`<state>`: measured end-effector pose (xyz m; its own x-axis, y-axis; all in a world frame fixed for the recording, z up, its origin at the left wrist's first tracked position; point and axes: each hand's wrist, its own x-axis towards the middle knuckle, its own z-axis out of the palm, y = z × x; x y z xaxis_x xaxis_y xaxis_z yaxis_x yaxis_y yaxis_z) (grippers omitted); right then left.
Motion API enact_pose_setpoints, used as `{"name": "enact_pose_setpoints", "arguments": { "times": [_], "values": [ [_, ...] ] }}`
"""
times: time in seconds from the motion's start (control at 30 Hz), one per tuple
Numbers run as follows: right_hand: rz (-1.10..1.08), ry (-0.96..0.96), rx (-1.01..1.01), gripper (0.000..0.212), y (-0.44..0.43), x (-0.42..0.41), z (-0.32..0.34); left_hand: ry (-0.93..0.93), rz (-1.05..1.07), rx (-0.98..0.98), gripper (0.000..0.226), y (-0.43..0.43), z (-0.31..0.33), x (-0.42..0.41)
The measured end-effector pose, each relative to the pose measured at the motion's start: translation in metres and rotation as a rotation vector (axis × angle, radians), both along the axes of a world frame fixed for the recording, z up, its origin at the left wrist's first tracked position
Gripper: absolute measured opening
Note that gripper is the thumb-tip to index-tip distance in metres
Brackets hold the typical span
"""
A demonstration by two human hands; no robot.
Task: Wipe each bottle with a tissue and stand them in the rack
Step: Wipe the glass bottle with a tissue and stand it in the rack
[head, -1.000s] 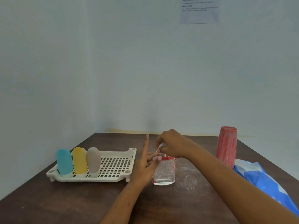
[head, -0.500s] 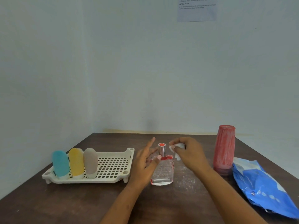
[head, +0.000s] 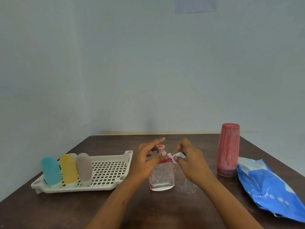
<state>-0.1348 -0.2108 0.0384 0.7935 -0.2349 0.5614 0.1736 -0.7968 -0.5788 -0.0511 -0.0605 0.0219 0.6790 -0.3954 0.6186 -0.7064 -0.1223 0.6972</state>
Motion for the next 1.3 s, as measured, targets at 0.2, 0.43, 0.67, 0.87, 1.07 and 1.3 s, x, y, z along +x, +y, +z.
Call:
{"name": "enact_pose_setpoints", "arguments": {
  "times": [0.2, 0.43, 0.67, 0.87, 1.07, 1.3],
  "values": [
    [0.047, 0.043, 0.090, 0.031, 0.000, 0.004, -0.022, 0.137, -0.104, -0.068, 0.029, 0.010, -0.002, 0.013],
    [0.098, -0.072, 0.422, 0.019, 0.017, 0.007, -0.023, 0.405, -0.157, -0.317, 0.028, 0.012, -0.004, 0.013],
    [0.158, 0.009, 0.528, 0.019, 0.015, 0.009, -0.031, 0.549, -0.151, -0.529, 0.016, 0.015, -0.009, 0.015],
    [0.181, 0.057, 0.540, 0.013, 0.011, 0.011, -0.043, 0.595, -0.222, -0.558, 0.022, 0.017, -0.008, 0.012],
    [0.185, 0.104, 0.502, 0.014, 0.019, 0.015, -0.050, 0.643, -0.313, -0.602, 0.038, 0.015, -0.006, 0.005],
    [0.061, 0.057, 0.478, 0.011, 0.013, 0.021, -0.050, 0.247, -0.231, -0.076, 0.081, 0.008, -0.016, -0.004]
  ]
}}
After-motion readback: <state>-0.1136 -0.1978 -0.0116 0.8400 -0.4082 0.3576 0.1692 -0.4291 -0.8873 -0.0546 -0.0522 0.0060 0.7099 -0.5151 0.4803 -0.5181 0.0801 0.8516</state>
